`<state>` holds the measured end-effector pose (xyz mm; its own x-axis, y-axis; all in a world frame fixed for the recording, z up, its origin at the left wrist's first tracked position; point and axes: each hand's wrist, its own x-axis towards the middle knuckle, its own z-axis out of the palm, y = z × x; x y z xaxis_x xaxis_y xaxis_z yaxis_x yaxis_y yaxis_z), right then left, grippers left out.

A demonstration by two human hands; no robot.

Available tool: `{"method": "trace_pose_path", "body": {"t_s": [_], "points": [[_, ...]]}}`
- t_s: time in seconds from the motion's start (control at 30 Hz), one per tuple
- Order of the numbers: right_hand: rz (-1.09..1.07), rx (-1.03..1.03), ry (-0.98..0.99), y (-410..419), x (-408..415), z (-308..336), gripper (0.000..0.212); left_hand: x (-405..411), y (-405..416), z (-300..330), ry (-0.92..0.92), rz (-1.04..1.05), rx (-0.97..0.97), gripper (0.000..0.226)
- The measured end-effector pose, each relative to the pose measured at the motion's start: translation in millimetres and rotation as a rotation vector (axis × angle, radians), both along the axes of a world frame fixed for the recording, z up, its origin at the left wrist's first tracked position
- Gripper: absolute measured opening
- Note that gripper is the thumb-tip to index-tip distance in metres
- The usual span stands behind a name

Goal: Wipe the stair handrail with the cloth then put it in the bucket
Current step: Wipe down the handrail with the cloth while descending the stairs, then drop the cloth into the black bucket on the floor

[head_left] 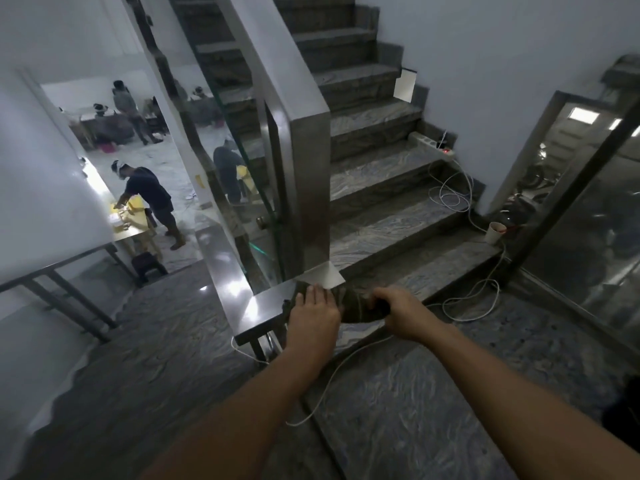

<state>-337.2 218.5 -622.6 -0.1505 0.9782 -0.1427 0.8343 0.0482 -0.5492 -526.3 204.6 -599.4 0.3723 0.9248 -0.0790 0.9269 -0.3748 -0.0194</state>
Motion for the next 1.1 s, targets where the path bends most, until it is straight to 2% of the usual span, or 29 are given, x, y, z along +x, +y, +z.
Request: {"method": "trace_pose_path", "body": {"t_s": [0.1,0.2,0.3,0.4,0.53,0.67,0.8,0.97,1.1], "points": [[-0.068,-0.111,0.05,-9,29,14,0.034,26,0,13,0.005,-0.065,-0.044,0.039],[-0.094,-0.145,0.086,-11,62,40,0.035,44,11,29,-0.103,-0.086,-0.126,0.023],[-0.084,-0.183,0.1,-6,94,70,0.033,64,28,45,-0.242,-0.079,-0.228,0.021],[-0.095,-0.209,0.15,-4,124,101,0.021,84,42,68,-0.376,-0.06,-0.345,0.019],[-0.17,-0.214,0.247,-3,156,136,0.013,107,66,92,-0.456,-0.173,-0.479,0.023],[-0.183,-0.175,0.165,5,188,161,0.026,136,97,104,-0.49,-0.236,-0.447,0.024],[-0.29,-0.058,0.284,18,220,181,0.019,166,133,107,-0.49,-0.294,-0.431,0.013],[-0.349,-0.031,0.356,58,255,199,0.015,216,176,103,-0.523,-0.302,-0.518,0.018],[-0.379,-0.026,0.352,103,280,219,0.016,265,203,110,-0.691,-0.247,-0.352,0.024]]}}
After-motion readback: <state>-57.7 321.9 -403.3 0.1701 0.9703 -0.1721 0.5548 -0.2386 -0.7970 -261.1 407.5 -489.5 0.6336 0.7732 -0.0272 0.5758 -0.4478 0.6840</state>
